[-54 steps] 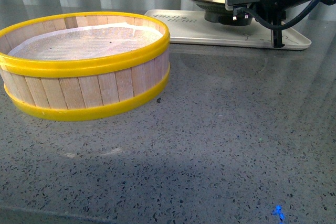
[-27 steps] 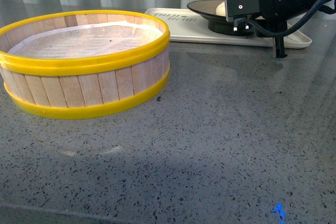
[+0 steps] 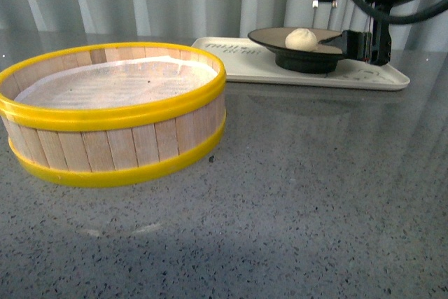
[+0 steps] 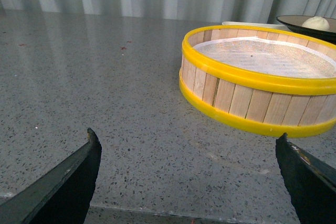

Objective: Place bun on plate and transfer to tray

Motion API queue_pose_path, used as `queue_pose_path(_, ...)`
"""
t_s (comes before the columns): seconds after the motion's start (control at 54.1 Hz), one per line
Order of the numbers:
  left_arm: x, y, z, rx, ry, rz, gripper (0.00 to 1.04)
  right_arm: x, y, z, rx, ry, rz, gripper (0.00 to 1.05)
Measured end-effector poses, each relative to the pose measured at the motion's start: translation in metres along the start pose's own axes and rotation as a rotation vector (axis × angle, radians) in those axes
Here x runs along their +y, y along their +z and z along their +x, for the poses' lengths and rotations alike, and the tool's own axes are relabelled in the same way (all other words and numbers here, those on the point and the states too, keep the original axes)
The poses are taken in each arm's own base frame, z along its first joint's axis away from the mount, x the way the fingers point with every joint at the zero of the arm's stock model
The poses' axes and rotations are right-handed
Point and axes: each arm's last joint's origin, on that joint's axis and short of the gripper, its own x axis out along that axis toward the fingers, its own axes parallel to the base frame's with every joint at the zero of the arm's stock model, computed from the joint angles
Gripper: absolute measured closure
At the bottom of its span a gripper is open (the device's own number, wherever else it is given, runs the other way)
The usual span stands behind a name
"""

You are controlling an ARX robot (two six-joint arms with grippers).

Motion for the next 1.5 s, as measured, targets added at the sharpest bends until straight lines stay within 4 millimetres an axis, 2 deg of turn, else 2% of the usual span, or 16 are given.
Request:
queue_pose_path(0.074,0.0,0.0,0.0,0.0,0.0,0.0,0.07,-0.015,0.007,-0.02,0.033,-0.124,0.062,0.09)
queue_pose_path(0.185,0.0,0.0,0.0,0.0,0.0,0.0,0.07,-0.036,0.014,-0.04,0.023,-0.215,0.127,0.09)
queue_pose_path(0.296,0.0,0.0,0.0,0.0,0.0,0.0,0.07,-0.032,0.01,-0.038,0.037,-0.209,0.177,0.09)
queue_pose_path(0.37,0.0,0.0,0.0,0.0,0.0,0.0,0.07,-0.008,0.005,-0.043,0.2,-0.384,0.541,0.25)
queue_pose_path(0.388,0.0,0.0,0.0,0.0,0.0,0.0,0.07,0.002,0.004,-0.049,0.203,-0.426,0.673,0.3)
queue_pose_path(0.444,0.0,0.0,0.0,0.0,0.0,0.0,0.07,0.021,0.002,-0.065,0.165,-0.481,0.915,0.41)
queue_pose_path(0.518,0.0,0.0,0.0,0.0,0.0,0.0,0.07,0.043,0.001,-0.093,0.101,-0.538,1.162,0.57)
queue_pose_path(0.61,0.0,0.0,0.0,0.0,0.0,0.0,0.07,0.073,-0.003,-0.122,0.08,-0.561,1.29,0.78)
queue_pose_path(0.721,0.0,0.0,0.0,0.0,0.0,0.0,0.07,0.11,-0.002,-0.145,0.082,-0.53,1.335,1.04)
queue_pose_path(1.072,0.0,0.0,0.0,0.0,0.0,0.0,0.07,0.161,-0.004,-0.2,0.09,-0.536,1.352,1.03)
queue_pose_path(1.497,0.0,0.0,0.0,0.0,0.0,0.0,0.07,0.19,0.007,-0.232,0.087,-0.533,1.354,1.03)
